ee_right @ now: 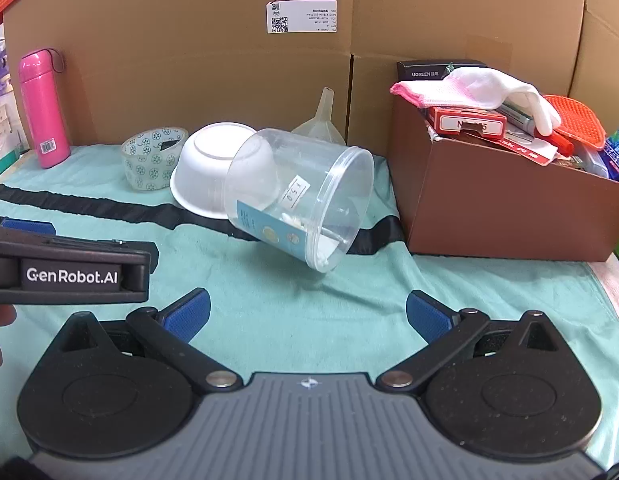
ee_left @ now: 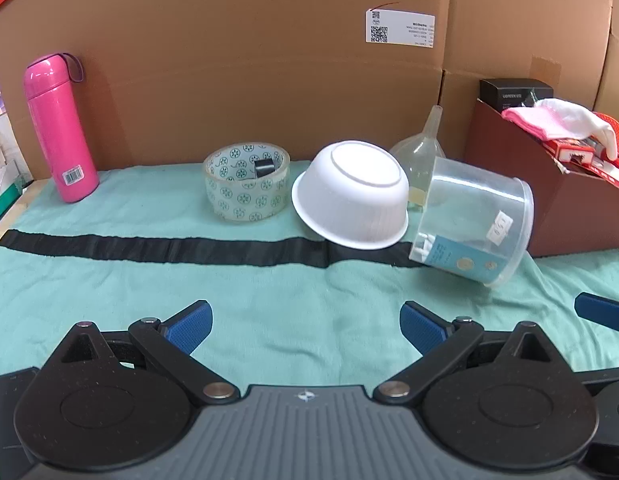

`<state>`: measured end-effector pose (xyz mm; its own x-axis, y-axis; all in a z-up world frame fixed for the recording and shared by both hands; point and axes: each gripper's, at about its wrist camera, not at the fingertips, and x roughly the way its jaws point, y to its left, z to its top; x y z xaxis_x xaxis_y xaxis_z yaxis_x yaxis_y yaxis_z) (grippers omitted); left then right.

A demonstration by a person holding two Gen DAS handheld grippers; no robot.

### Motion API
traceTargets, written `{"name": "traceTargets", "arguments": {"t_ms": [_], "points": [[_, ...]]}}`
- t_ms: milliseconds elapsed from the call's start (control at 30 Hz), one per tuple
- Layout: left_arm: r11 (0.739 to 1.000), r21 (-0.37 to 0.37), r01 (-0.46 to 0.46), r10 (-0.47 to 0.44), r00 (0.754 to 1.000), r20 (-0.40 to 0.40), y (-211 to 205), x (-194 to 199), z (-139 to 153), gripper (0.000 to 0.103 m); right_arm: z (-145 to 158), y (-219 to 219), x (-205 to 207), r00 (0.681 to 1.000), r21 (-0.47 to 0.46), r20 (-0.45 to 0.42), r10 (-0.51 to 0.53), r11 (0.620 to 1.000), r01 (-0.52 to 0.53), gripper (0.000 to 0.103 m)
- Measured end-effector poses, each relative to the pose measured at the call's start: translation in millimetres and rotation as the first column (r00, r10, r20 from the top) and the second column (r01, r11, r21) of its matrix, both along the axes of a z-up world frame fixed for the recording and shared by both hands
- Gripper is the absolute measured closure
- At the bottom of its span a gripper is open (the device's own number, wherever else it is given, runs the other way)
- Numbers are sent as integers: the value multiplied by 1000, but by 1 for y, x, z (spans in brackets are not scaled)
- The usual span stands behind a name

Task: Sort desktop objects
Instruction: 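Reach the left gripper to the clear plastic tub and close on it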

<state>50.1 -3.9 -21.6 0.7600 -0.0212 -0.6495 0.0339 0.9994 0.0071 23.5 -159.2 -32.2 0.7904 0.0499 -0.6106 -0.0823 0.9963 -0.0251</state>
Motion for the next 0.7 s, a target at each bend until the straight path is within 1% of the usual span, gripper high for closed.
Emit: {"name": "traceTargets", "arguments": {"t_ms": [367, 467, 533, 600, 700], "points": [[1000, 2, 9, -9, 1000, -26, -3, 18, -3, 0, -7, -9, 21, 1000, 36, -9, 4, 999, -4, 2], [999, -28, 39, -40, 999, -21, -1, 18, 0, 1, -7, -9, 22, 1000, 44, 3, 30, 999, -30, 2], [995, -67, 78, -78, 997, 0, 1, 18, 6, 2, -5, -9, 21, 998, 42, 26, 58, 997, -59, 2], [988, -92, 123, -120, 992, 38, 0, 20, 16, 5, -3, -9, 21, 995, 36, 55, 83, 996, -85, 2], [974, -85, 209, -200, 974, 105, -9, 26, 30, 5, 0, -9, 25, 991, 30, 78, 110, 993, -113, 3]]}}
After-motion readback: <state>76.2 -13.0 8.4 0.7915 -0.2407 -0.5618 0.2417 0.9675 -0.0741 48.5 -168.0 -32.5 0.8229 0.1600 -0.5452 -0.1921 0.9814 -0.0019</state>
